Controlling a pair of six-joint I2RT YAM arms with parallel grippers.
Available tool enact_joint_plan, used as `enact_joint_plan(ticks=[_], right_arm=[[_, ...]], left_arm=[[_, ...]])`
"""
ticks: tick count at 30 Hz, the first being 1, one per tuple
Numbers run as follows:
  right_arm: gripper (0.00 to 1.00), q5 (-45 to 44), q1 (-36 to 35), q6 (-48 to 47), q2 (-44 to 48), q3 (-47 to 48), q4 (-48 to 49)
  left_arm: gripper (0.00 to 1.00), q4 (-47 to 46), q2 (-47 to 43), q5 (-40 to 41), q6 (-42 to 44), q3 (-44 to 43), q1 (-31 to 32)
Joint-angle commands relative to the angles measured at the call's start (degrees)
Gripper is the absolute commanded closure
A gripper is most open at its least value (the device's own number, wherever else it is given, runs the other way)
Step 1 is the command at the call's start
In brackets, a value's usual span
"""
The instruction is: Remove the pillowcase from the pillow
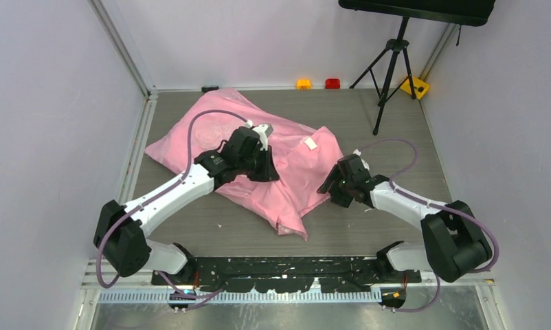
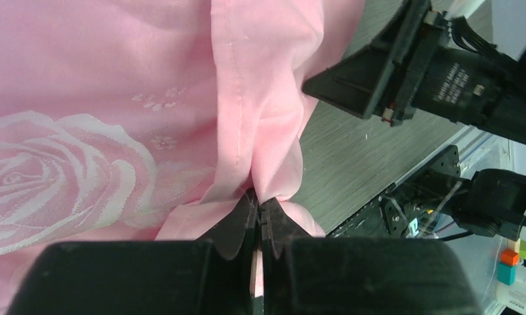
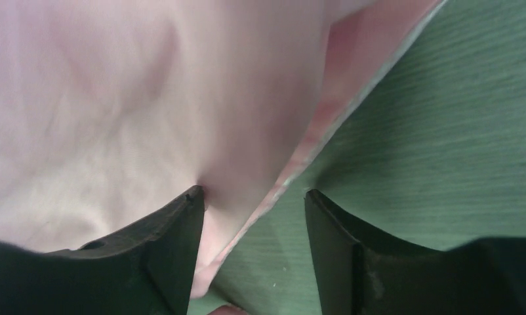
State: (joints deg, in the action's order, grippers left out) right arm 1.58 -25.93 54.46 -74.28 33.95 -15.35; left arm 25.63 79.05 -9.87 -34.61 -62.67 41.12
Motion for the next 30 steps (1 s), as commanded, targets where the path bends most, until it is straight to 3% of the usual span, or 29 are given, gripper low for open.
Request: enact_joint_plan(ticks=[1,3,5,6,11,14,20,30], right_arm=[[0.45,-5.9,-0.3,1.2,-3.1,-0.1,5.8],[0.66,-6.5,-0.3,0.1,-3.7,-0.4,6.4],[0.95,-6.8,-0.3,-1.0,-2.3,-0.3,5.2],[0.99,-6.7,-0.2,-1.6,-0.9,0.0,4.4],[1.00,-2.4,-0.3,-7.3,8.1,4.5,0.5],[1.00,2.1,-0.3,-9.7,12.0,9.6,-2.9],[1.00,10.8,-0.3,-9.9,12.2,18.0,-3.8],[1.00,15.6,-0.3,-5.5,7.9,23.0,-2.2]], left_arm=[[0.93,2.8,-4.1,0.0,2.7,-2.4,-0.2],[0.88,3.3,-5.6,-1.9,4.8,-2.5,-0.1],[0.83,4.3,-7.7,-2.9,5.8,-2.5,-0.1],[0.80,4.8,-8.6,-3.2,6.1,-2.6,-0.1],[0.55,7.5,-11.4,-4.5,10.2,-3.1,2.3],[0.45,10.6,-10.9,2.9,13.1,-6.2,8.4],[0.31,13.9,-5.3,17.0,14.4,-12.8,20.9],[0.25,2.3,0.9,20.8,6.8,-9.3,22.5]])
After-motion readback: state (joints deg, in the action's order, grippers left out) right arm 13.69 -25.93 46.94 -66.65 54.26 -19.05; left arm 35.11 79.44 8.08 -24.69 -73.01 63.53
